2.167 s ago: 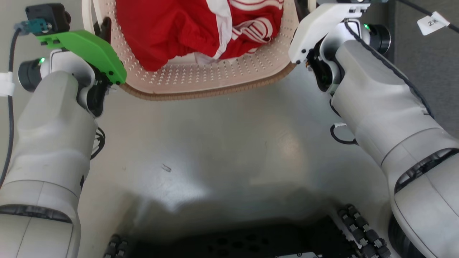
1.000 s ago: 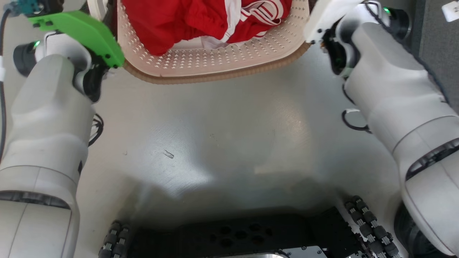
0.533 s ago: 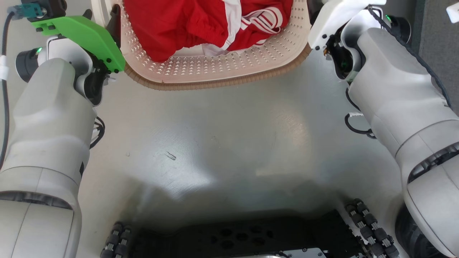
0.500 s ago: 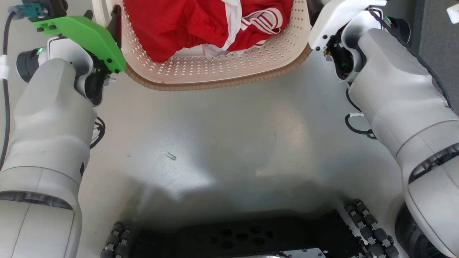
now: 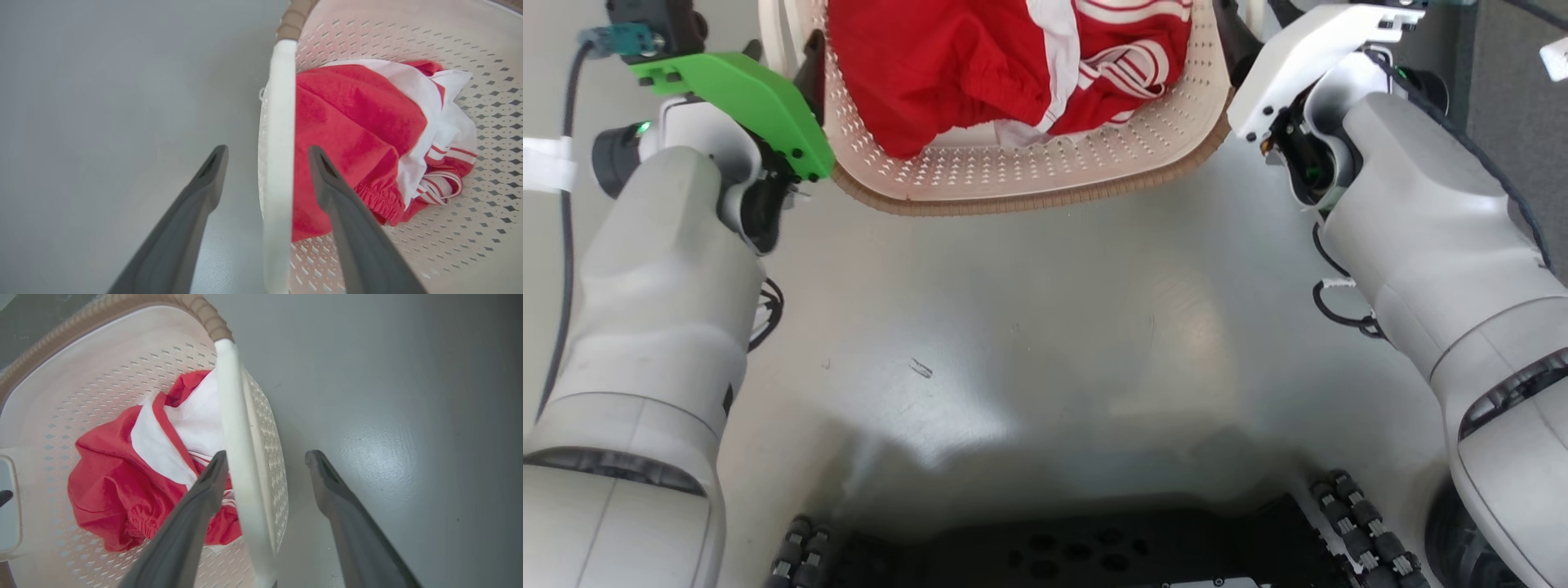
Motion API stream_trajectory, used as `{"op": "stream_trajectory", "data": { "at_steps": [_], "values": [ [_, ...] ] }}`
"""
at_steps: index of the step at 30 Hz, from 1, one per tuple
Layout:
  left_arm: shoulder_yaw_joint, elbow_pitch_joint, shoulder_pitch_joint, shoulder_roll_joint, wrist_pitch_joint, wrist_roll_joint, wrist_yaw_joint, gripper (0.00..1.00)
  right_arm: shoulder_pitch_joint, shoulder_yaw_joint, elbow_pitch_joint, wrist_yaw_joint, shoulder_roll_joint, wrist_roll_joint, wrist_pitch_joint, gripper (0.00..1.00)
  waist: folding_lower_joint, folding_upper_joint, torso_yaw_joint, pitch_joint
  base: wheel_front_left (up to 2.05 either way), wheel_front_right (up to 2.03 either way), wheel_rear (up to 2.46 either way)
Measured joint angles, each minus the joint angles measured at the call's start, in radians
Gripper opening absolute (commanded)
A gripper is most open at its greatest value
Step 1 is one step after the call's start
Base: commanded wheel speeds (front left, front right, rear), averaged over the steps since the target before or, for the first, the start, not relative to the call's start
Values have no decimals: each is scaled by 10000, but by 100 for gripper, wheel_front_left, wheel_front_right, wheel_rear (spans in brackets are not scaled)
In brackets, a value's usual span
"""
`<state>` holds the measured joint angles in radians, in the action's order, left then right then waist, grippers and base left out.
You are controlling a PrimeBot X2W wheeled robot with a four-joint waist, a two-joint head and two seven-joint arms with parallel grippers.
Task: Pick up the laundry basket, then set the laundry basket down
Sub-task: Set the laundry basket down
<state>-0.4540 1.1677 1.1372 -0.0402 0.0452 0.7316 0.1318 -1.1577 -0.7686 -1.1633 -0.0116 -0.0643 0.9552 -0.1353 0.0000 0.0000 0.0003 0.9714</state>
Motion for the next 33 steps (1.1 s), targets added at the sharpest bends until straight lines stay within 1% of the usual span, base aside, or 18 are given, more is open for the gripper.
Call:
{"op": "stream_trajectory", "data": {
  "at_steps": [6,11,12,17,21,26,30,31,33],
  "values": [
    [-267,-318,-300,40,261,19,0,100,208,-132,82,-146,-2,44,-280,100,0,0,41,-403,0,0,0],
    [-408,-485,-647,36,713,46,0,100,348,-196,86,-251,0,35,-639,100,0,0,63,-838,0,0,0],
    [-485,-546,-807,29,907,46,0,100,461,-238,81,-320,-4,15,-685,100,0,0,69,-1035,0,0,0],
    [-623,-729,-1279,23,1453,61,0,100,811,-272,77,-345,-2,-69,-951,100,0,0,88,-1591,0,0,0],
    [-662,-815,-1662,-40,1720,125,0,100,1082,-228,136,-435,4,-69,-1074,100,0,0,108,-2075,0,0,0],
    [-690,-1049,-2080,-163,1969,128,0,100,1355,-217,245,-456,2,-240,-1166,100,0,0,135,-2703,0,0,0],
    [-637,-1279,-2335,-345,2069,132,0,100,1505,-334,407,-391,-15,-650,-1166,100,0,0,161,-3212,0,0,0],
    [-619,-1361,-2409,-385,2071,132,0,100,1573,-263,602,-307,-50,-734,-1166,100,0,0,167,-3339,0,0,0],
    [-587,-1434,-2482,-410,2077,132,0,100,1626,-146,817,-291,-88,-815,-1166,100,0,0,173,-3470,0,0,0]
  ]
}}
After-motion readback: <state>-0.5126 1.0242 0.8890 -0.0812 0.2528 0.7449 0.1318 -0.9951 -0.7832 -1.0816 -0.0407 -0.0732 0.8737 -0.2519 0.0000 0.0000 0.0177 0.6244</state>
